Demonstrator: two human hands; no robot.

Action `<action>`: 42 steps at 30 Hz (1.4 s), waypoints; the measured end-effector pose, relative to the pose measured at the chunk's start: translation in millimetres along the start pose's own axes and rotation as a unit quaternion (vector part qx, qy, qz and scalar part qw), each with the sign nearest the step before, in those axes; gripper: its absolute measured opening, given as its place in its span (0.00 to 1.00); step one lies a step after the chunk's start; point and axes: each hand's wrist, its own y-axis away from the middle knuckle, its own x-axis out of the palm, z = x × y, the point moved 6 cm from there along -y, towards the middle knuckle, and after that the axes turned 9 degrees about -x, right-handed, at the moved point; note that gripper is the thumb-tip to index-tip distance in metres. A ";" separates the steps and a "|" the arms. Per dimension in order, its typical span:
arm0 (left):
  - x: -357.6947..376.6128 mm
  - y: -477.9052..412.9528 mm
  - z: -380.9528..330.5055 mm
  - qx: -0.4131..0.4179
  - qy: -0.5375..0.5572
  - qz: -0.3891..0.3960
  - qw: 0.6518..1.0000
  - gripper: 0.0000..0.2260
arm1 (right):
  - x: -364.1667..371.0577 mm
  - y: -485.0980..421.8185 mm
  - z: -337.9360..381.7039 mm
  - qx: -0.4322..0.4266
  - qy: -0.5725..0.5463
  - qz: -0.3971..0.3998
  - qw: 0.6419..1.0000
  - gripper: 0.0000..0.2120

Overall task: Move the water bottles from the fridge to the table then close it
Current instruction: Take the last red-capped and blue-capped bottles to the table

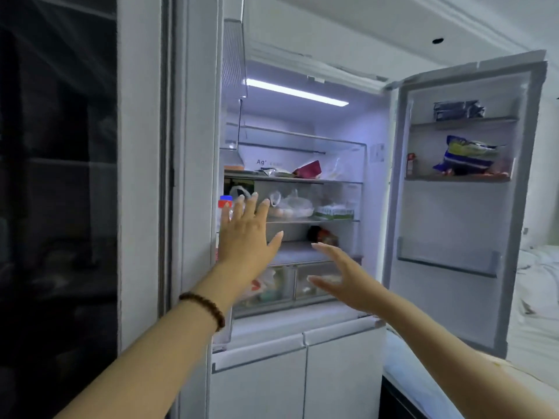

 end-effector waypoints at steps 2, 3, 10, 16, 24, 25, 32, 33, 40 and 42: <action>18.0 -17.5 0.3 -0.043 -0.018 -0.003 0.999 0.30 | 4.1 -21.4 -22.3 -0.009 -0.018 0.000 1.000 0.32; 25.3 -25.4 3.1 -0.064 -0.018 -0.014 0.998 0.31 | 5.3 -33.6 -32.9 -0.013 -0.030 -0.001 0.999 0.32; 65.3 -57.6 28.7 -0.198 -0.047 -0.030 0.979 0.33 | 19.0 -136.5 -85.1 -0.072 -0.118 0.016 0.990 0.31; 89.1 -73.5 52.4 -0.266 -0.138 -0.040 0.953 0.35 | 56.6 -230.2 -88.5 -0.173 -0.245 0.050 0.953 0.31; 115.0 -84.7 60.0 -0.378 -0.109 -0.023 0.919 0.37 | 104.3 -301.1 -77.6 -0.310 -0.386 0.152 0.856 0.32; 115.7 -85.9 57.0 -0.393 -0.070 -0.030 0.917 0.36 | 107.2 -307.5 -74.8 -0.318 -0.401 0.160 0.844 0.31; 114.8 -91.2 53.2 -0.418 0.019 -0.133 0.898 0.24 | 136.4 -330.2 -42.0 -0.276 -0.546 0.208 0.764 0.28; 114.7 -91.9 53.7 -0.419 0.035 -0.149 0.895 0.21 | 140.2 -333.2 -38.9 -0.259 -0.565 0.210 0.755 0.27; 115.5 -87.8 57.3 -0.424 0.090 -0.245 0.867 0.17 | 144.0 -334.9 -33.5 -0.247 -0.604 0.143 0.744 0.13; 117.7 -85.0 58.1 -0.433 0.098 -0.266 0.856 0.16 | 142.5 -331.5 -37.2 -0.248 -0.622 0.147 0.728 0.12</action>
